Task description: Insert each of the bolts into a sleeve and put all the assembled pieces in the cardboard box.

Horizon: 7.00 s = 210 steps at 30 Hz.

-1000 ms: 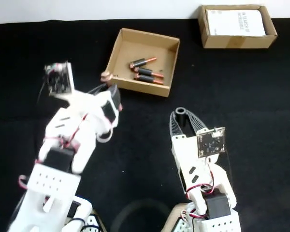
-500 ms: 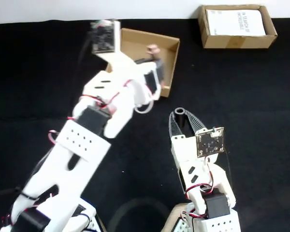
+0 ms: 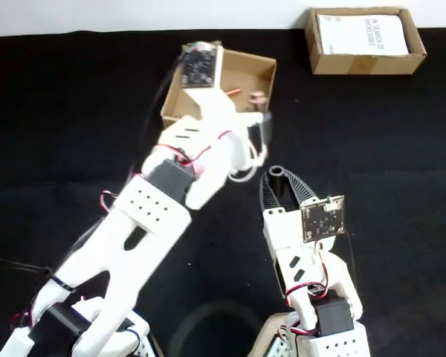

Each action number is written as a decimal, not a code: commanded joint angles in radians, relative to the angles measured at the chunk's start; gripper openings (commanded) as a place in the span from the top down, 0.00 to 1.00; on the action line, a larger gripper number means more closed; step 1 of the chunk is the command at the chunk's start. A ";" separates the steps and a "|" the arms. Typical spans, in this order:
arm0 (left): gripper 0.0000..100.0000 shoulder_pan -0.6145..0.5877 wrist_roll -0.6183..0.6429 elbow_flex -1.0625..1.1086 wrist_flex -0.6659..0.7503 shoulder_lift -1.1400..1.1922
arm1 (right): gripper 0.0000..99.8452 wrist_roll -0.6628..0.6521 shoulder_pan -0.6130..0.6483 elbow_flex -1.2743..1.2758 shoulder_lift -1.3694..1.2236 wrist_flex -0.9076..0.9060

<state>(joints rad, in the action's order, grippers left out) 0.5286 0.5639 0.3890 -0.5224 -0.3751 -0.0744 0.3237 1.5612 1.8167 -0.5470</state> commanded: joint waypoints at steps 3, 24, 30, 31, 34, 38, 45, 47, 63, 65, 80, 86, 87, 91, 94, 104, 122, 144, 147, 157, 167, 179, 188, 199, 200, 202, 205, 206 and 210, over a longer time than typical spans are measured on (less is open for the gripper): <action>0.99 0.036 0.011 -0.051 0.006 -0.010 | 0.99 0.002 -0.001 -0.005 0.007 0.024; 0.99 0.039 0.003 -0.077 -0.054 -0.010 | 0.99 0.000 -0.001 -0.005 0.007 -0.021; 0.99 -0.004 0.003 -0.125 -0.055 -0.010 | 0.99 0.000 -0.001 -0.005 0.007 -0.036; 0.99 -0.004 0.003 -0.127 -0.055 -0.010 | 0.99 0.000 -0.001 -0.005 0.007 -0.036; 0.99 0.005 0.008 -0.120 -0.064 -0.012 | 0.99 -0.002 -0.001 -0.005 0.007 -0.036; 0.99 0.038 0.011 -0.119 -0.124 -0.012 | 0.99 -0.002 -0.002 -0.004 0.007 -0.036; 0.99 0.074 0.011 -0.119 -0.146 -0.012 | 0.99 -0.002 -0.002 -0.004 0.007 -0.035; 0.99 0.074 0.011 -0.119 -0.146 -0.012 | 0.99 -0.002 -0.002 -0.004 0.007 -0.035; 0.99 0.125 0.012 -0.027 -0.150 -0.073 | 0.99 -0.002 -0.002 0.019 0.007 -0.031; 0.99 0.122 0.011 0.013 -0.150 -0.099 | 0.99 -0.002 -0.002 0.019 0.007 -0.031; 0.99 0.081 0.009 0.262 -0.032 -0.166 | 0.99 -0.003 0.001 0.010 0.007 -0.030; 0.99 0.076 0.003 0.249 0.015 -0.165 | 0.99 -0.003 0.001 -0.013 0.007 -0.030; 0.99 0.073 0.003 0.236 0.018 -0.165 | 0.99 -0.003 0.001 -0.010 0.007 -0.030; 0.99 0.028 -0.020 0.165 0.018 -0.165 | 0.99 -0.003 -0.004 -0.007 0.007 -0.033; 0.99 -0.010 -0.086 0.125 0.018 -0.165 | 0.99 -0.003 -0.004 -0.007 0.007 -0.033; 0.99 0.021 -0.097 0.042 0.017 -0.165 | 0.99 -0.003 0.001 -0.005 0.007 -0.035; 0.99 0.091 -0.095 0.041 0.023 -0.058 | 0.99 -0.003 -0.001 -0.005 0.007 -0.031; 0.99 0.117 -0.026 0.041 -0.078 -0.062 | 0.99 -0.003 -0.002 -0.004 0.007 -0.031; 0.99 0.117 -0.026 0.039 -0.083 -0.062 | 0.99 -0.003 -0.002 -0.004 0.007 -0.031; 0.99 0.125 -0.025 0.048 -0.115 -0.137 | 0.99 -0.005 -0.002 0.010 0.005 -0.030; 0.99 0.125 0.018 0.048 -0.127 -0.128 | 0.99 -0.005 0.001 0.010 0.005 -0.030; 0.99 0.134 0.018 0.048 -0.087 -0.114 | 0.99 -0.005 0.001 0.010 0.005 -0.030; 0.99 0.165 0.018 0.039 -0.064 -0.059 | 0.99 -0.005 0.001 0.010 0.005 -0.030; 0.99 0.160 0.012 0.045 -0.089 -0.061 | 0.99 -0.020 0.001 0.008 0.005 -0.030; 0.99 0.163 0.012 0.039 -0.115 -0.061 | 0.99 -0.037 0.001 0.008 0.005 -0.028; 0.99 0.168 0.011 0.039 -0.163 -0.062 | 0.99 -0.054 -0.001 0.005 0.005 -0.028; 0.96 0.168 -0.008 0.041 -0.247 -0.062 | 0.99 -0.054 -0.002 0.001 0.005 -0.028; 0.93 0.168 -0.026 0.045 -0.276 -0.062 | 0.99 -0.054 -0.002 0.001 0.005 -0.028; 0.77 0.168 -0.044 0.041 -0.422 -0.062 | 0.99 -0.051 -0.002 0.001 0.005 -0.028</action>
<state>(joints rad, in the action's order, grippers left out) 0.6805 0.5255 0.4687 -0.8523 -0.4289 -0.1189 0.3191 1.5858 1.8167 -0.5823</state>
